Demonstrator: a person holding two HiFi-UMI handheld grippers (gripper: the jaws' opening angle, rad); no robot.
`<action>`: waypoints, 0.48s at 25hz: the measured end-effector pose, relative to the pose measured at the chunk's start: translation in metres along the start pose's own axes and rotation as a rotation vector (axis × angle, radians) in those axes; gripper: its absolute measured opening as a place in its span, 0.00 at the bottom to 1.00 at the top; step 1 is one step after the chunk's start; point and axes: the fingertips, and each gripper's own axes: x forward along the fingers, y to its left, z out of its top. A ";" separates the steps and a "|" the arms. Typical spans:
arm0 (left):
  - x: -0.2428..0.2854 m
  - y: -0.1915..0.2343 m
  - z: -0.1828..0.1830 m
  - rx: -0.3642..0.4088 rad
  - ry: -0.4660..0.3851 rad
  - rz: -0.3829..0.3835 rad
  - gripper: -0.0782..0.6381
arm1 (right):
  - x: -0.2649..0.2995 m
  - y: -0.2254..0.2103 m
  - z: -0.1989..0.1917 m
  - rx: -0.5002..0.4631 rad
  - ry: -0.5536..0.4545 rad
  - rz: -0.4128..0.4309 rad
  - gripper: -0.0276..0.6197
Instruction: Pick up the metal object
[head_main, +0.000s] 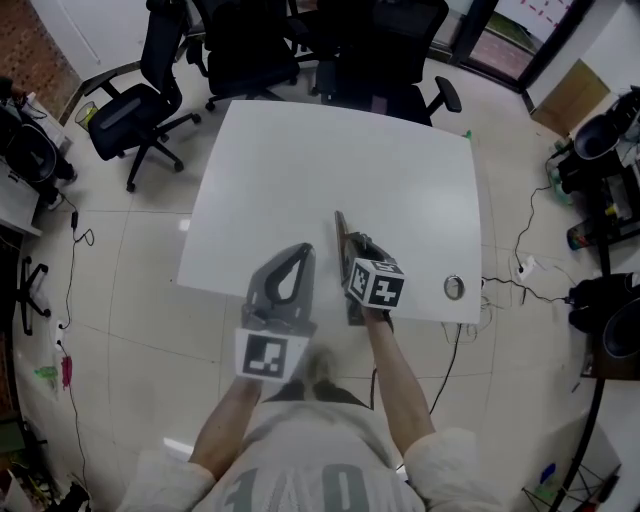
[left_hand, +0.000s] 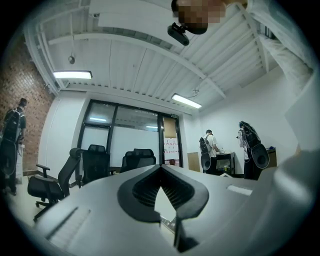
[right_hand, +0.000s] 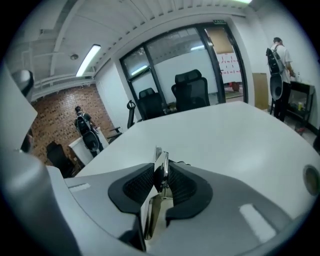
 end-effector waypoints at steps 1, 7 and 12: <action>-0.001 0.002 0.000 0.001 -0.002 0.006 0.11 | -0.010 0.005 0.011 -0.007 -0.042 0.011 0.19; -0.006 0.014 0.007 -0.014 -0.021 0.044 0.11 | -0.120 0.042 0.092 0.057 -0.385 0.163 0.20; -0.011 0.012 0.020 -0.002 -0.053 0.049 0.11 | -0.191 0.059 0.094 -0.043 -0.511 0.161 0.19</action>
